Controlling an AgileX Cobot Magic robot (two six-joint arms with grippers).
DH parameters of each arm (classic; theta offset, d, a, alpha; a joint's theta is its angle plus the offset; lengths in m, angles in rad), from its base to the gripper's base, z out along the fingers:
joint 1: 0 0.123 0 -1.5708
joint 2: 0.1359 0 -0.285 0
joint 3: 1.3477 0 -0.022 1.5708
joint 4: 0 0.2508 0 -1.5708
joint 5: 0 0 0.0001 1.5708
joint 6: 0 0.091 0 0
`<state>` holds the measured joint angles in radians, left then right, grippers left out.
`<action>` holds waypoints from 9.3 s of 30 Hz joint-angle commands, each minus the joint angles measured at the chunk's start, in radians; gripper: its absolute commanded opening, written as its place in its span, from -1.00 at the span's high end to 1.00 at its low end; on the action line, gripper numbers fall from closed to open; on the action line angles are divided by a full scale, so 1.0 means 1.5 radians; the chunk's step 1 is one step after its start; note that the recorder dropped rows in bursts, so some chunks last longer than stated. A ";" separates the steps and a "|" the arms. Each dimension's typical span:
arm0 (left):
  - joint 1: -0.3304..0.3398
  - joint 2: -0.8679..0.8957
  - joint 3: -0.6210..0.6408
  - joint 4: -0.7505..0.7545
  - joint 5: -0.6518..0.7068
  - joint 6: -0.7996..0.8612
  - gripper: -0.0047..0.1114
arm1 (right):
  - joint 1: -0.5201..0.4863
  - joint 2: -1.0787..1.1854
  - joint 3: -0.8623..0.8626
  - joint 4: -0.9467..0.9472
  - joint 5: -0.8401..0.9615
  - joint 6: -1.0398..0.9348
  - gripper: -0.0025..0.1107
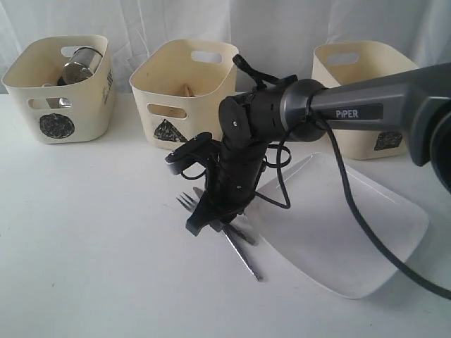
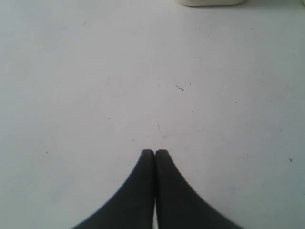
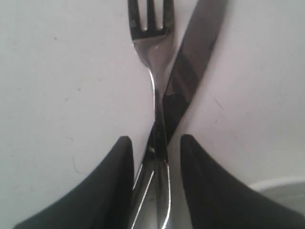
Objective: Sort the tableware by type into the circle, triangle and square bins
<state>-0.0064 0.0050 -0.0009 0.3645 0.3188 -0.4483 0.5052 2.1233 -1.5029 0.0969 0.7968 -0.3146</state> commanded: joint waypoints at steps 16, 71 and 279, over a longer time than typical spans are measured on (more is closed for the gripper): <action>-0.004 -0.003 0.001 0.002 0.009 0.000 0.90 | 0.000 0.007 0.003 -0.005 -0.025 0.006 0.45; -0.004 -0.003 0.001 0.002 0.009 0.000 0.90 | -0.174 0.016 -0.443 0.056 0.283 -0.041 0.96; -0.003 -0.003 0.001 0.002 0.009 0.000 0.90 | -0.598 0.036 0.236 0.513 0.079 -0.538 0.51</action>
<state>-0.0064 0.0050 -0.0009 0.3645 0.3188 -0.4483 -0.4256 2.1507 -1.1589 0.9603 1.0515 -1.1027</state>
